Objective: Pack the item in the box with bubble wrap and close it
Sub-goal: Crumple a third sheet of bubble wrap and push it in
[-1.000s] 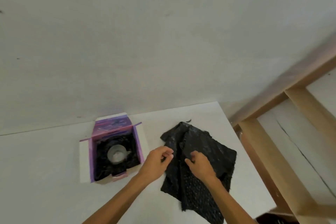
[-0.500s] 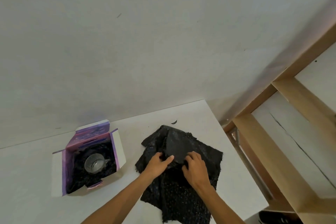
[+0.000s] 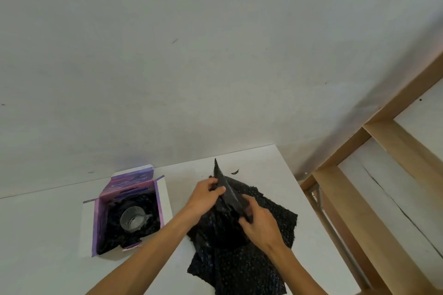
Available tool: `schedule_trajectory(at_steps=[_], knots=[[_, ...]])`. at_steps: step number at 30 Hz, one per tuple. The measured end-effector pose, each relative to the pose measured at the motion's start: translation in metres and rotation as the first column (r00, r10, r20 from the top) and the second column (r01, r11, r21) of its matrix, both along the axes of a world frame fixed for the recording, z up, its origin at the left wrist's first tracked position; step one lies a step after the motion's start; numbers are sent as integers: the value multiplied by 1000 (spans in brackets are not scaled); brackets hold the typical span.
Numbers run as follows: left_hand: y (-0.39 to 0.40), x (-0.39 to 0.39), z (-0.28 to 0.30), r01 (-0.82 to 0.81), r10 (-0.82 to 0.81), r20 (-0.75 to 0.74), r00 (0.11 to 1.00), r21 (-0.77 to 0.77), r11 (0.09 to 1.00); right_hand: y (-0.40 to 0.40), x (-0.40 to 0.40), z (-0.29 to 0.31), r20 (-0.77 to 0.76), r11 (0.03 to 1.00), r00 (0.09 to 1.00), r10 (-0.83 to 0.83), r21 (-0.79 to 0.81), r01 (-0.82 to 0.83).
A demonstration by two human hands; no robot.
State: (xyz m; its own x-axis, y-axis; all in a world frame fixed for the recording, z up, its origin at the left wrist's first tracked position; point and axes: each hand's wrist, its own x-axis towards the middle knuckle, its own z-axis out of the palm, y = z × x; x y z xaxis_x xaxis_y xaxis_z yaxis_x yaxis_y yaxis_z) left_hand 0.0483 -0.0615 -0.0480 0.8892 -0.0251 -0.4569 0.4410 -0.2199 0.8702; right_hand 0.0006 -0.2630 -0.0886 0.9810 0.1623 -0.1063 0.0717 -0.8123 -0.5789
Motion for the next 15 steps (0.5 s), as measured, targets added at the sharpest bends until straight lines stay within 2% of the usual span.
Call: schedule_trajectory(at_steps=[5,6,8,10,11,13,14,15], knots=[[57,7,60,-189,194,106,975,-57,980,34,23,34,129,991,988,84,95,-97],[71,7,73,-211,214,133,968,-42,977,41,27,43,136,986,986,98,123,-115],[104,7,93,-223,197,236,952,92,970,56,35,66,148,965,988,36,251,-73],[134,2,107,-161,75,301,951,273,948,70,41,90,191,916,974,-118,400,32],[145,-3,111,-96,-18,301,953,360,928,78,43,100,225,904,961,-161,425,52],[161,-11,112,31,-238,279,930,587,809,96,44,116,258,914,954,-151,404,35],[167,-14,110,47,-330,281,901,693,719,105,43,121,261,923,956,-137,385,27],[173,-17,107,23,-379,317,869,740,672,113,43,124,260,928,956,-136,372,31]])
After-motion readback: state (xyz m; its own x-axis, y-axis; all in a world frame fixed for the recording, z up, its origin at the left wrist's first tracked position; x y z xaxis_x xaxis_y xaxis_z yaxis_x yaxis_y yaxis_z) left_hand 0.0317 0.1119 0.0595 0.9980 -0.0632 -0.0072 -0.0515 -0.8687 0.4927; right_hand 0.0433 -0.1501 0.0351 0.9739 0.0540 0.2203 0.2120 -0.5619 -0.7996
